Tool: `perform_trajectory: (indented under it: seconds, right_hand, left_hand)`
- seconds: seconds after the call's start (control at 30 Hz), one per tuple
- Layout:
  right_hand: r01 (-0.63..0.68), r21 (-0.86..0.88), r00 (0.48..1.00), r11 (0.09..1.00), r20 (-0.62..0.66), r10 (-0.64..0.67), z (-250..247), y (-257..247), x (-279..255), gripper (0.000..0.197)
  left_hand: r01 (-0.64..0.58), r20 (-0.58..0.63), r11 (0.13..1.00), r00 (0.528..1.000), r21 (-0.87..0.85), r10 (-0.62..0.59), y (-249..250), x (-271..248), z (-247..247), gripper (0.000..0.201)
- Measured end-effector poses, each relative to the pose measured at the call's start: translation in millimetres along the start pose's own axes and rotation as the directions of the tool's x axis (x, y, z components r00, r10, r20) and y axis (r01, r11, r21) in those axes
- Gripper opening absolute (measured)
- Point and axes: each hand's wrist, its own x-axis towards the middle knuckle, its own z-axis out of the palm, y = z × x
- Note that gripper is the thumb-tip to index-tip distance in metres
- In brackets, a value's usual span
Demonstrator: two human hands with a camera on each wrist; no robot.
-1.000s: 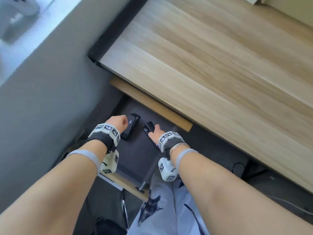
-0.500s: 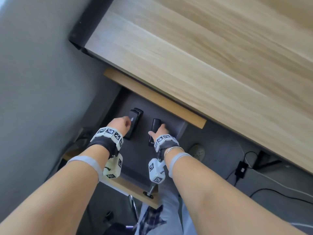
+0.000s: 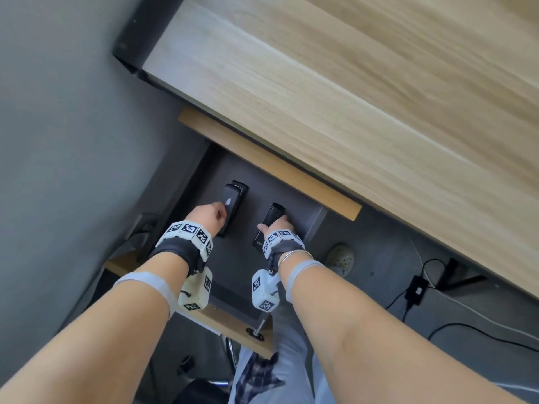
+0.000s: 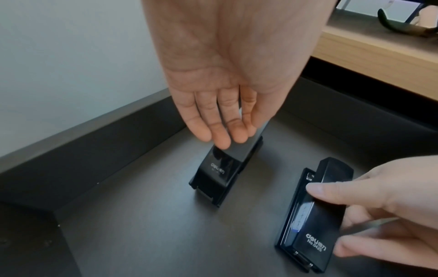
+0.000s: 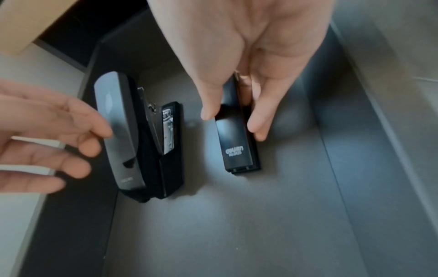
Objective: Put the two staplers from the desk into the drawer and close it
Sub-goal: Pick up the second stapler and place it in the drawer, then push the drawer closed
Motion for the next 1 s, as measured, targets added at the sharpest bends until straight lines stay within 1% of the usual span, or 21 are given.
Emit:
perform_trajectory:
  seconds: [0.1,0.17,0.23,0.33,0.4,0.43,0.5,0.57,0.63,0.7,0.77,0.8,0.9,0.93,1.0]
  right_hand:
    - [0.035,-0.059,0.999,0.998,-0.028,-0.036,-14,-3,-11,0.055]
    - [0.132,-0.158,0.985,0.979,-0.093,-0.148,-22,-6,-21,0.046]
    - [0.244,-0.289,0.947,0.926,-0.133,-0.291,-32,-10,-36,0.038]
    - [0.379,-0.414,0.88,0.828,-0.117,-0.461,-52,-18,-66,0.033]
    - [0.474,-0.457,0.812,0.753,-0.105,-0.574,-68,-24,-89,0.032]
    - [0.525,-0.464,0.77,0.713,-0.097,-0.631,-76,-27,-101,0.032]
    - [0.643,-0.434,0.669,0.631,-0.082,-0.739,-93,-31,-124,0.03]
    - [0.738,-0.391,0.56,0.549,-0.099,-0.823,-111,-36,-143,0.028]
    - [0.784,-0.378,0.471,0.493,-0.156,-0.868,-131,-37,-156,0.027]
    - [0.782,-0.415,0.397,0.465,-0.244,-0.885,-155,-36,-162,0.027]
    - [0.754,-0.459,0.349,0.47,-0.326,-0.878,-179,-29,-155,0.026]
    - [0.725,-0.484,0.348,0.491,-0.357,-0.867,-189,-24,-149,0.026]
    - [0.564,-0.557,0.417,0.609,-0.445,-0.793,-212,-1,-122,0.033]
    - [0.508,-0.573,0.431,0.643,-0.478,-0.766,-217,8,-114,0.036]
    - [0.429,-0.586,0.437,0.687,-0.531,-0.726,-221,24,-98,0.044]
  left_hand:
    - [0.006,0.003,1.0,1.0,0.011,-0.006,1,-7,-3,0.023]
    - [0.01,-0.004,1.0,1.0,0.02,-0.01,3,-12,-8,0.023]
    - [0.016,-0.028,1.0,0.999,0.019,-0.015,6,-20,-15,0.024]
    - [0.032,-0.063,0.999,0.997,0.01,-0.032,14,-36,-26,0.025]
    - [0.052,-0.07,0.999,0.996,0.009,-0.051,17,-49,-32,0.026]
    - [0.065,-0.071,0.998,0.995,0.01,-0.065,16,-56,-35,0.026]
    - [0.098,-0.068,0.995,0.993,0.017,-0.097,15,-71,-37,0.027]
    - [0.123,-0.073,0.992,0.99,0.032,-0.12,12,-84,-39,0.029]
    - [0.157,-0.073,0.987,0.985,0.03,-0.154,6,-96,-37,0.03]
    - [0.205,-0.083,0.979,0.976,0.021,-0.203,-1,-105,-36,0.03]
    - [0.269,-0.078,0.963,0.96,0.003,-0.268,-13,-114,-30,0.03]
    - [0.301,-0.073,0.954,0.951,-0.01,-0.301,-18,-118,-28,0.03]
    - [0.391,-0.026,0.92,0.92,-0.021,-0.391,-34,-128,-11,0.033]
    - [0.422,-0.001,0.907,0.907,-0.012,-0.422,-39,-132,-3,0.035]
    - [0.482,0.061,0.875,0.873,0.038,-0.484,-46,-141,10,0.037]
